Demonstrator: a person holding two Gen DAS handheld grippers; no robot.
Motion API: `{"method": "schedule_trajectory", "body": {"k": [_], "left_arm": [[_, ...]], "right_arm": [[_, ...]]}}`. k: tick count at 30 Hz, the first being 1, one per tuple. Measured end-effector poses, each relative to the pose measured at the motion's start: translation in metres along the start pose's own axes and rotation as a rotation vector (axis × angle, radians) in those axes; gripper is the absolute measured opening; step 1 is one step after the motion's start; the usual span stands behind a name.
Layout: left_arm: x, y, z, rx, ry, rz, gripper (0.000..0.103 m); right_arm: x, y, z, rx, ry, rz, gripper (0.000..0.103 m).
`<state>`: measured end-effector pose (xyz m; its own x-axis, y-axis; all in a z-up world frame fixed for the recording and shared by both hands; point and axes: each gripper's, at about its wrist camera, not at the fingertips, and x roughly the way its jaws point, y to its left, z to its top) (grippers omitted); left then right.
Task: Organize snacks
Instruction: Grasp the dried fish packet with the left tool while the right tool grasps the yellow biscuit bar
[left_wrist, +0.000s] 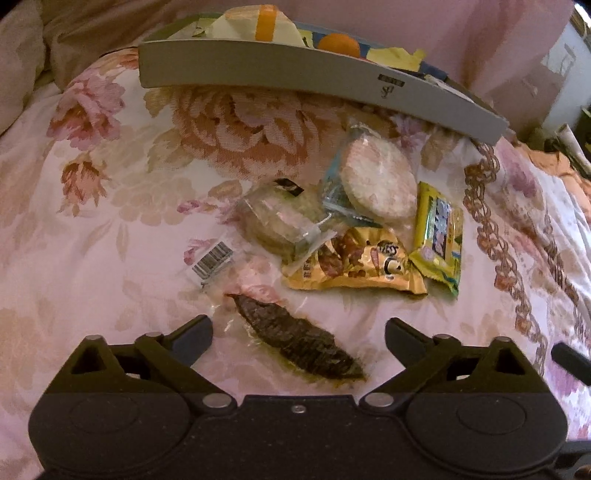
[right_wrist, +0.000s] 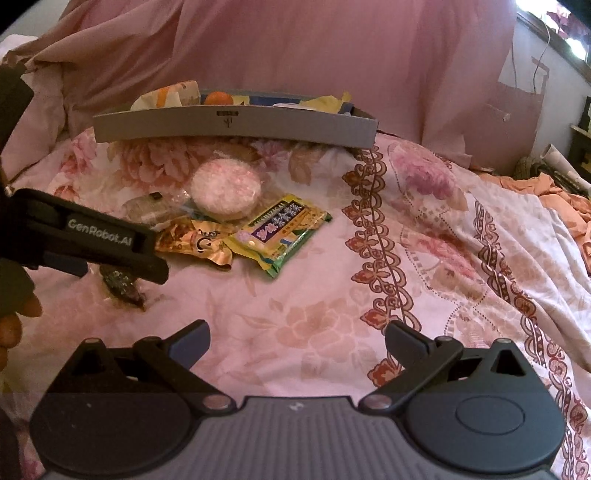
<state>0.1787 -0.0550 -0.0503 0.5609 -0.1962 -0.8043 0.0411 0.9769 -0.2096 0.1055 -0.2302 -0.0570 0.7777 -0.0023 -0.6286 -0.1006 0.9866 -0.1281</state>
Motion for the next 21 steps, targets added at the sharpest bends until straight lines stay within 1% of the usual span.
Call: {"method": "schedule_trajectory", "body": {"k": [1, 5, 8, 10, 12, 14, 17, 19, 21], "left_arm": [[-0.001, 0.001, 0.0, 0.006, 0.004, -0.001, 0.095], [-0.006, 0.01, 0.0, 0.02, 0.015, -0.01, 0.081], [-0.012, 0.022, 0.0, 0.021, 0.02, -0.03, 0.076], [-0.016, 0.031, -0.002, 0.02, 0.021, -0.039, 0.07], [-0.019, 0.039, -0.003, 0.018, 0.021, -0.04, 0.057], [-0.021, 0.045, -0.003, 0.005, 0.021, -0.045, 0.053], [-0.021, 0.047, -0.003, -0.011, 0.02, -0.052, 0.052], [-0.021, 0.046, -0.003, -0.017, 0.017, -0.058, 0.057], [-0.021, 0.046, -0.004, -0.051, 0.009, -0.074, 0.066]], "right_arm": [[0.0, 0.0, 0.0, -0.001, 0.001, 0.0, 0.103], [0.002, 0.001, 0.0, -0.004, 0.005, 0.003, 0.103], [0.004, 0.002, 0.001, -0.006, 0.006, 0.005, 0.103], [0.005, 0.003, 0.001, -0.003, 0.002, 0.004, 0.103], [0.007, 0.003, 0.002, 0.001, -0.003, 0.005, 0.103], [0.012, 0.003, 0.005, 0.006, -0.008, 0.011, 0.103], [0.024, 0.002, 0.012, 0.036, -0.006, 0.034, 0.103], [0.034, 0.001, 0.02, 0.074, -0.007, 0.058, 0.103], [0.043, -0.003, 0.027, 0.115, -0.021, 0.073, 0.103]]}}
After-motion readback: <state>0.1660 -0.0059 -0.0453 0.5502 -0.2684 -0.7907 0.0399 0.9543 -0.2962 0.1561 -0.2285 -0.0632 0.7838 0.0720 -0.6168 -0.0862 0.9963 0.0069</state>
